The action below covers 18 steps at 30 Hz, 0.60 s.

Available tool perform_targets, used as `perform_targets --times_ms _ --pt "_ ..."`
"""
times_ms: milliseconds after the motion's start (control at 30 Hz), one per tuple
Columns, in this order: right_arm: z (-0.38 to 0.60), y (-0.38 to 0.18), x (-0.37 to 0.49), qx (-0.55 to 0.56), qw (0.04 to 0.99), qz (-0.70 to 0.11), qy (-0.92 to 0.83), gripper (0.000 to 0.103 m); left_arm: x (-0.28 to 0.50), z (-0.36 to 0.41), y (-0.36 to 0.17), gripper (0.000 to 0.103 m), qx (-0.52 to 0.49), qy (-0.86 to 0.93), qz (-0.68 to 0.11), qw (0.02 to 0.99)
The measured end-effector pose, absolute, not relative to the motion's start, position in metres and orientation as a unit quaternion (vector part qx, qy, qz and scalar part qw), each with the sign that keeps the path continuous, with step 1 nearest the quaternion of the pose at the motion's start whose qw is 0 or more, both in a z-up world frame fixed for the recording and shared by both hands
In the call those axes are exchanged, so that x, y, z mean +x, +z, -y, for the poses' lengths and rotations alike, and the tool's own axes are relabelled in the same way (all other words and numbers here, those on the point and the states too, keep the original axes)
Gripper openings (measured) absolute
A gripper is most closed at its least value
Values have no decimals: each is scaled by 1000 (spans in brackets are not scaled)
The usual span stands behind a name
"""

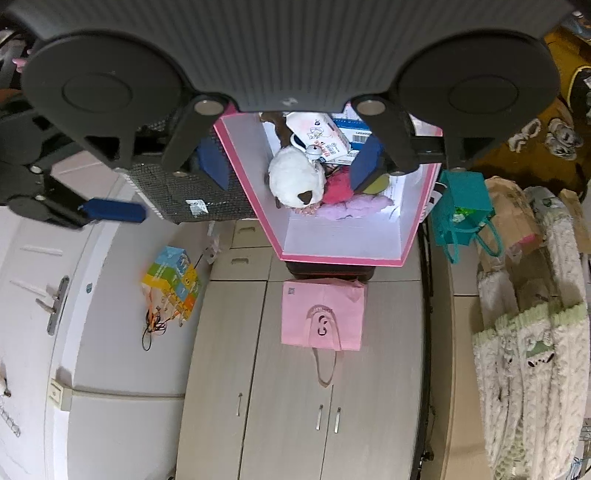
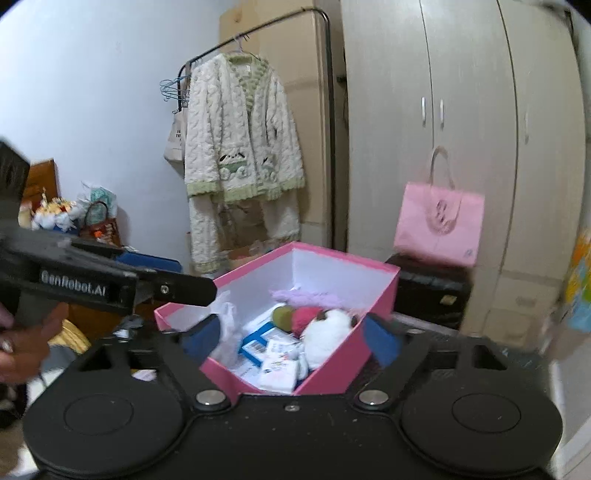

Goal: Organize soft objects

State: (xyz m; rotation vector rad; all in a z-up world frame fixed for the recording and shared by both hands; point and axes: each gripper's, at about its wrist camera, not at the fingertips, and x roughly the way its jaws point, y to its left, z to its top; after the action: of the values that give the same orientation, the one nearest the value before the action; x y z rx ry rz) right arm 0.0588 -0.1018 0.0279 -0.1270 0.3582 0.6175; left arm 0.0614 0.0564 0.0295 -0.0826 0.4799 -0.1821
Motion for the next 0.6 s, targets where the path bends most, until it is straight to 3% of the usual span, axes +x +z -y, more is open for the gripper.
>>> perform_targets --times_ms 67,267,400,600 --pt "102 28 55 -69 939 -174 287 95 61 -55 31 77 -38 -85 -243 966" --pt "108 28 63 -60 944 -228 230 102 58 -57 32 103 -38 -60 -253 965" --pt "117 29 68 -46 930 -278 238 102 60 -53 30 103 -32 -44 -286 957" --pt "146 34 57 35 934 -275 224 102 53 -44 29 103 -4 -5 -320 947"
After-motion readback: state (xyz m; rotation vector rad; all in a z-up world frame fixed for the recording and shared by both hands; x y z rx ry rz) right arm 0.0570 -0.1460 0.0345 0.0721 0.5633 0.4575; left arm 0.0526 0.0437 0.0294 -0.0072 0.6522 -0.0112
